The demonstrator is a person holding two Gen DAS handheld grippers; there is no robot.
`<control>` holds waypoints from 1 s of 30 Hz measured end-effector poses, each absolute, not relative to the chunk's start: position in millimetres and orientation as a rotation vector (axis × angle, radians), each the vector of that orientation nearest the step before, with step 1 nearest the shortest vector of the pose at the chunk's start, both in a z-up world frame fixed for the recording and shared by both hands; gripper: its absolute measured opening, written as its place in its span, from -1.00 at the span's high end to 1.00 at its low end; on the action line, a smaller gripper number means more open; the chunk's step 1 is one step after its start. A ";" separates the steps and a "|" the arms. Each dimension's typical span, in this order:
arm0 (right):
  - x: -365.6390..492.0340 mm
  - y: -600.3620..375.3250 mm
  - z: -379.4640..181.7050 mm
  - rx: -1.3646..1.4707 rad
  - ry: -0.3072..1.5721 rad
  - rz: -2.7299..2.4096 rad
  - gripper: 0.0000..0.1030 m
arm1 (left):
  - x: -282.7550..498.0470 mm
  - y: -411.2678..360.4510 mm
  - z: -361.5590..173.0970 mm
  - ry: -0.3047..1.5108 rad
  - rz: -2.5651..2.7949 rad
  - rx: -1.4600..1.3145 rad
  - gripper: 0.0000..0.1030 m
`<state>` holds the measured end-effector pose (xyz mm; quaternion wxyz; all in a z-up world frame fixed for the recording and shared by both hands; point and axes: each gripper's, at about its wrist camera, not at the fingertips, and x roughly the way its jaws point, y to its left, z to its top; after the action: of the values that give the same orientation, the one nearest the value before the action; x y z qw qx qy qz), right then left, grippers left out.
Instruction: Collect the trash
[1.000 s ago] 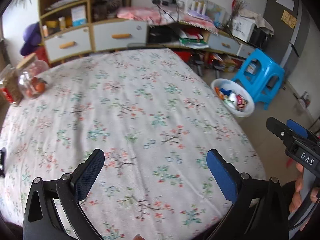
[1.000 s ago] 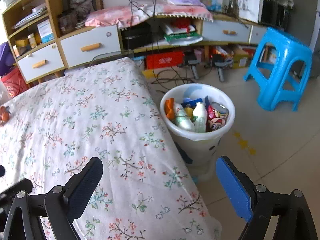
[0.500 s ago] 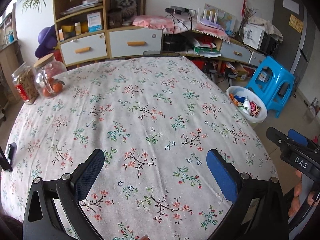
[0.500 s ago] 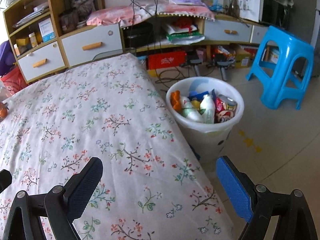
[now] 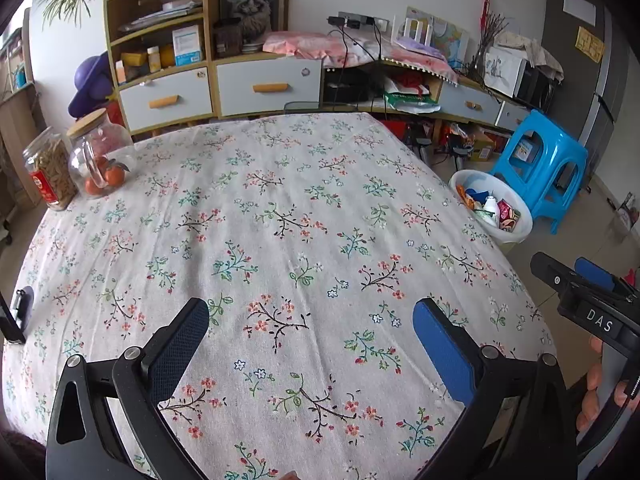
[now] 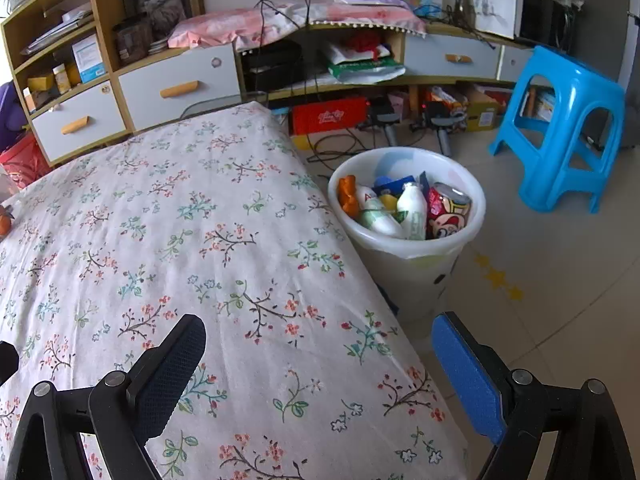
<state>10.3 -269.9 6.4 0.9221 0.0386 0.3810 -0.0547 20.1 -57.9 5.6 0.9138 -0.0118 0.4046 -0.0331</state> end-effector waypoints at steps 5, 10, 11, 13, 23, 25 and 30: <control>10.3 -270.1 6.1 0.080 0.784 -0.112 -0.84 | 19.1 -58.7 4.8 0.835 -0.069 -0.021 -1.00; 10.4 -270.4 5.0 0.082 0.790 -0.111 -0.84 | 18.9 -59.3 4.0 0.838 -0.071 -0.017 -1.00; 10.4 -270.3 4.8 0.082 0.790 -0.111 -0.84 | 18.9 -59.4 3.8 0.839 -0.072 -0.017 -1.00; 10.5 -270.4 4.9 0.082 0.789 -0.111 -0.84 | 18.7 -59.3 3.6 0.840 -0.073 -0.017 -1.00; 10.2 -271.4 4.4 0.082 0.790 -0.112 -0.84 | 19.0 -59.0 3.3 0.841 -0.075 -0.017 -1.00; 10.2 -271.7 4.0 0.083 0.791 -0.111 -0.84 | 18.7 -59.5 3.3 0.843 -0.077 -0.017 -1.00; 10.1 -272.3 4.0 0.083 0.792 -0.112 -0.84 | 18.2 -60.9 2.7 0.846 -0.079 -0.014 -1.00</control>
<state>10.1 -272.3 4.0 0.9202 0.0405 0.3855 -0.0545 18.2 -60.9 2.7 0.9110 -0.0068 0.4105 -0.0384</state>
